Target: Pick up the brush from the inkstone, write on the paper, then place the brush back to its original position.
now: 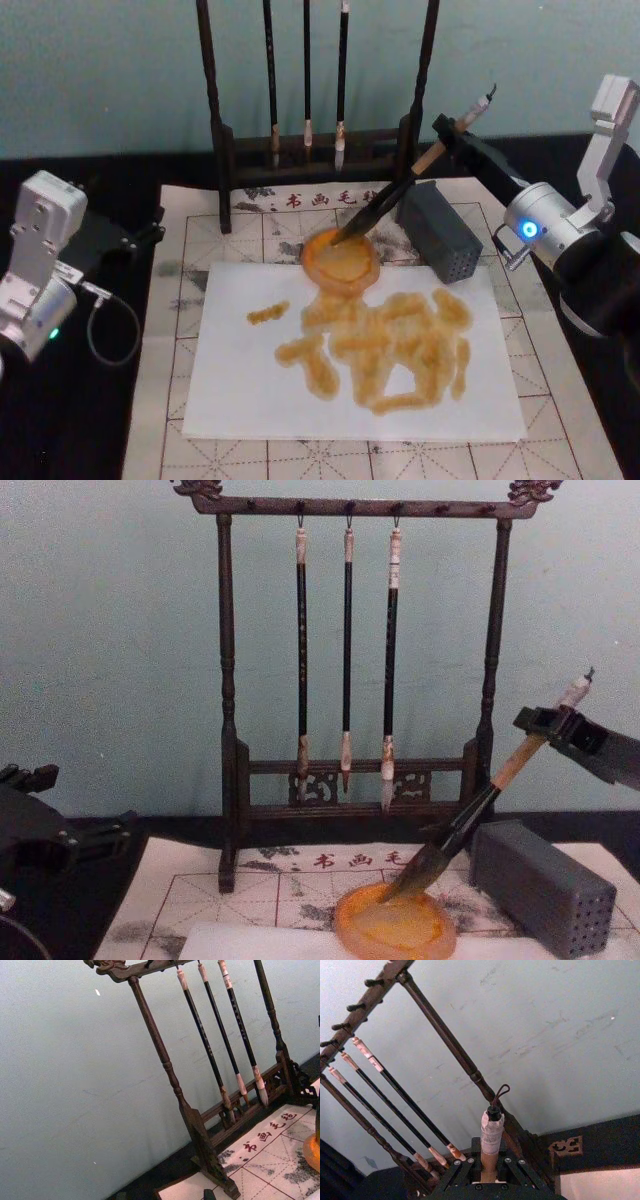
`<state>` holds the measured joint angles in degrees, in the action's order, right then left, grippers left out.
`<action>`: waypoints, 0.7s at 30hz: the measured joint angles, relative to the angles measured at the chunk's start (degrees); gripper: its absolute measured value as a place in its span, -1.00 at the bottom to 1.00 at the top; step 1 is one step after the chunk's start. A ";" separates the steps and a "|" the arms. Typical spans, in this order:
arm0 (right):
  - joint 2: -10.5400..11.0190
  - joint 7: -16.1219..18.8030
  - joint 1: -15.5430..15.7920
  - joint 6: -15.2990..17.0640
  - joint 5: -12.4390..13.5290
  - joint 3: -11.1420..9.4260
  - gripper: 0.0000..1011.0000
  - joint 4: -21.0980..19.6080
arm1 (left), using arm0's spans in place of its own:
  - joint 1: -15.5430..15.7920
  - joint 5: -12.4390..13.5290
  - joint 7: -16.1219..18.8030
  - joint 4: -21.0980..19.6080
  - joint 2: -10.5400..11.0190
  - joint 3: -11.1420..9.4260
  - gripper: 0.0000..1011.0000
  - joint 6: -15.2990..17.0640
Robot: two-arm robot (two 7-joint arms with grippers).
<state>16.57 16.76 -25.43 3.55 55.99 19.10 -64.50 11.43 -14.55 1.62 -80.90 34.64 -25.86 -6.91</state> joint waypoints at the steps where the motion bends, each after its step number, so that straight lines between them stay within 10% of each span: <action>1: 0.01 0.01 0.18 0.02 -0.22 -0.24 -0.63 -0.33 | 0.00 0.00 0.00 0.00 0.00 0.00 0.98 0.00; 21: 0.78 0.52 2.32 -1.48 -4.34 -2.12 -0.63 -4.02 | 0.00 0.00 0.00 0.00 0.00 0.00 0.98 0.00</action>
<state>17.35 17.29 -23.11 2.07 51.65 16.98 -68.52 11.43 -14.55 1.62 -80.90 34.64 -25.86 -6.91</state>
